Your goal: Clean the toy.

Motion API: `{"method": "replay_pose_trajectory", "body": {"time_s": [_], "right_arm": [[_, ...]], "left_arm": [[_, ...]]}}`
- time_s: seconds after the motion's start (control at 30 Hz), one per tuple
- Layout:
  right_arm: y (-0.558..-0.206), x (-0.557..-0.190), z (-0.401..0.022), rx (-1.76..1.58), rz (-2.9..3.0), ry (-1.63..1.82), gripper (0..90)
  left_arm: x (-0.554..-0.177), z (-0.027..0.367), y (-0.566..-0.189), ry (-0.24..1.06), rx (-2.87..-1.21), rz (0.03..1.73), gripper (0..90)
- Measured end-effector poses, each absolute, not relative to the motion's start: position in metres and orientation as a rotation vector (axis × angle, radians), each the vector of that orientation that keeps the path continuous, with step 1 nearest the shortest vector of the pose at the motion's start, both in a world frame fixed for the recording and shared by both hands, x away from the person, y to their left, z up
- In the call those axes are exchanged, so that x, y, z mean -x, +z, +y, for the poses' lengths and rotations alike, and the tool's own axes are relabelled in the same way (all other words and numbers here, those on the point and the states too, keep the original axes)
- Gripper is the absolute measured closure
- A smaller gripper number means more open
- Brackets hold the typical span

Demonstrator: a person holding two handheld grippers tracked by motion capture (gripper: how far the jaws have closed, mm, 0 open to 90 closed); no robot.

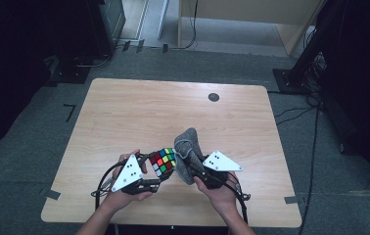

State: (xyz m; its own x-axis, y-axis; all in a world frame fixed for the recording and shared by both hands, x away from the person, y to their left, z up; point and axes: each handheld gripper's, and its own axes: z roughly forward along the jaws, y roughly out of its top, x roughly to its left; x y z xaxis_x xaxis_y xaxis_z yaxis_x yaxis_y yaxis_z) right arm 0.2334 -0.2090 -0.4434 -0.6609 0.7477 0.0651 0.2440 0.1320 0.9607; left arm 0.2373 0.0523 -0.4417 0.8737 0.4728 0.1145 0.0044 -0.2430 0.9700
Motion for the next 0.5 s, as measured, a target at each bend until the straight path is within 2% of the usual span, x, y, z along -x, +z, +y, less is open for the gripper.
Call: {"method": "replay_pose_trajectory", "body": {"time_s": [0.2, 0.3, 0.43, 0.5], "right_arm": [[-0.425, -0.217, -0.202, -0.827, 1.892, 1.652, 75.6], [-0.431, -0.219, -0.2, -0.851, 1.894, 1.649, 76.1], [-0.44, -0.23, -0.208, -0.951, 1.968, 1.599, 76.1], [-0.437, -0.228, -0.211, -0.961, 1.925, 1.636, 76.1]], "left_arm": [[-0.236, 0.043, -0.449, 0.457, -1.822, 0.355, 34.0], [-0.234, 0.047, -0.445, 0.467, -1.806, 0.353, 33.9], [-0.239, 0.058, -0.438, 0.406, -1.718, 0.386, 33.9], [-0.242, 0.06, -0.437, 0.406, -1.723, 0.393, 33.9]]}}
